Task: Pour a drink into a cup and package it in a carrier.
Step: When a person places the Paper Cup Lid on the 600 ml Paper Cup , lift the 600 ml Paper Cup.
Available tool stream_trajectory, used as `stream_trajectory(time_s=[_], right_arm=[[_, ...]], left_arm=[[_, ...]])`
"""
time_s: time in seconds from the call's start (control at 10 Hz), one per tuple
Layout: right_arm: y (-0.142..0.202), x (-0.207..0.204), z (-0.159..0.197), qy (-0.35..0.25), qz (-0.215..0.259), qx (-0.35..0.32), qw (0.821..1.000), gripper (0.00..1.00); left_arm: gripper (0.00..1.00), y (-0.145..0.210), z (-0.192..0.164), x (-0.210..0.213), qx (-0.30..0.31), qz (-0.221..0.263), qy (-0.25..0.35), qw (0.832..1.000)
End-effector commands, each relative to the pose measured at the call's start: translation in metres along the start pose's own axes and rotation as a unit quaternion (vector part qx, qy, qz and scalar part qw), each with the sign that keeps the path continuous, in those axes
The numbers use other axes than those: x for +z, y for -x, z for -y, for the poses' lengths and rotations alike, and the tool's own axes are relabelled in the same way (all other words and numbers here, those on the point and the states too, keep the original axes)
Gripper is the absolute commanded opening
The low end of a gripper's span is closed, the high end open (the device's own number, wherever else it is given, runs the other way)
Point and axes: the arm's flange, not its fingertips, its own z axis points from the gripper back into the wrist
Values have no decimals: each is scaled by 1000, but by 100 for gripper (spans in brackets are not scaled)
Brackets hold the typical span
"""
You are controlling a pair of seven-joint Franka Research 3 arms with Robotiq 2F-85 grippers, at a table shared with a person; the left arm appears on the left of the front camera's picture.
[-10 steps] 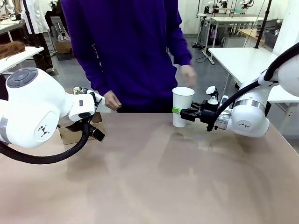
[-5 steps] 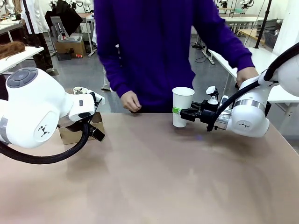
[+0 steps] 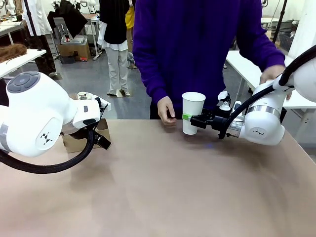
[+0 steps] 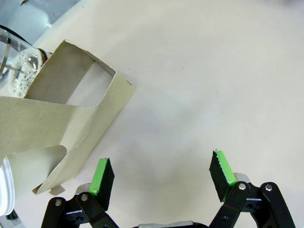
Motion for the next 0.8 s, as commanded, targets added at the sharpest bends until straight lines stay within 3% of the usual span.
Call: stream_trajectory(time_s=[0.0, 0.7], right_arm=[[-5, 0, -3, 0, 2, 2, 1000, 80], [-5, 0, -3, 0, 2, 2, 1000, 80]], left_arm=[[100, 0, 0, 0, 1, 1, 1, 1000], [100, 0, 0, 0, 1, 1, 1, 1000]])
